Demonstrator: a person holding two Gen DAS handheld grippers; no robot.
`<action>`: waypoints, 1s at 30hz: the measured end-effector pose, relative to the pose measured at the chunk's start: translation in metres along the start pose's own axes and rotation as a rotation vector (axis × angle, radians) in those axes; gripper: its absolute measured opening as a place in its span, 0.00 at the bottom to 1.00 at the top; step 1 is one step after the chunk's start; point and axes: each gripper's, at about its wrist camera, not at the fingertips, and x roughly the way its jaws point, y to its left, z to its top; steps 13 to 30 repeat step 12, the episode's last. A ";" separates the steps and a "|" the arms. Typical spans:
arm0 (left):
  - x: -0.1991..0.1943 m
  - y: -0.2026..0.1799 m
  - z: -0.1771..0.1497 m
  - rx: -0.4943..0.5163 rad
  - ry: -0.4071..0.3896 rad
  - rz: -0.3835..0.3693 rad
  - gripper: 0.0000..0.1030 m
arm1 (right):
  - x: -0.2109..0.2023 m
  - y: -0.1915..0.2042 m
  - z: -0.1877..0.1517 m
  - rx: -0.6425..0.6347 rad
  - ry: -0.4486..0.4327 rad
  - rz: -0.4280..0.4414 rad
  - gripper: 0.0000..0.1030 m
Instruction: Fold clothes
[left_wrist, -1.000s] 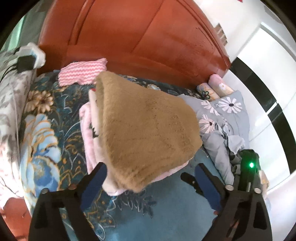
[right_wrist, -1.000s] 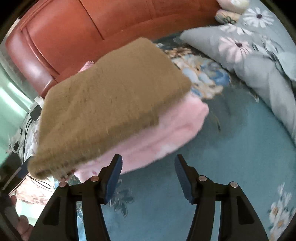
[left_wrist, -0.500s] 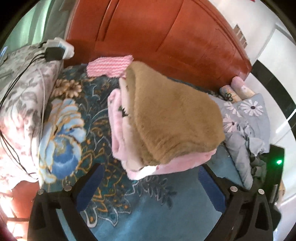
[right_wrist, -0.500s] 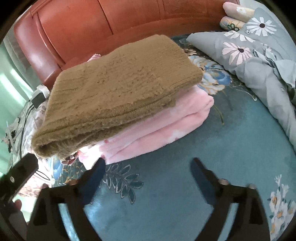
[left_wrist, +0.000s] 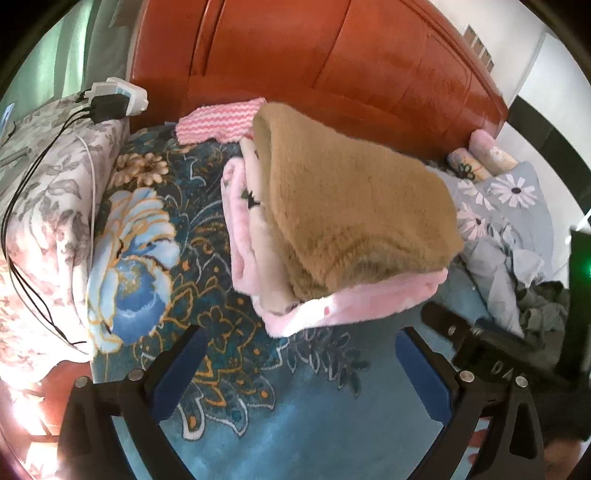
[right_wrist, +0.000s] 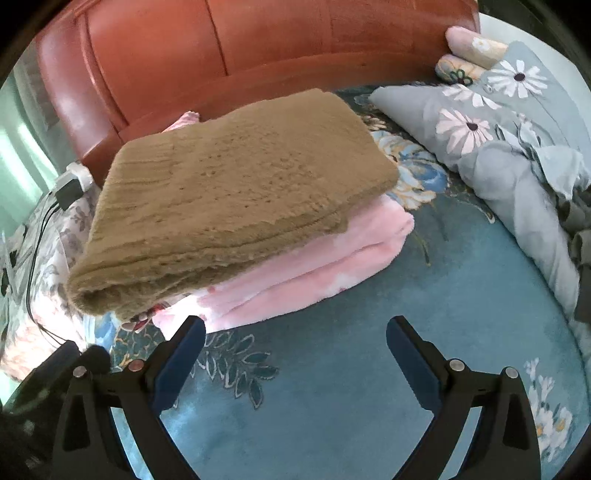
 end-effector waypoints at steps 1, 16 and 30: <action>0.001 0.000 -0.002 0.003 0.007 0.002 1.00 | -0.002 0.002 0.001 -0.014 -0.001 -0.006 0.96; -0.010 0.002 -0.003 -0.020 -0.030 -0.012 1.00 | -0.010 0.009 0.001 -0.024 0.007 -0.001 0.96; -0.010 0.002 -0.003 -0.020 -0.030 -0.012 1.00 | -0.010 0.009 0.001 -0.024 0.007 -0.001 0.96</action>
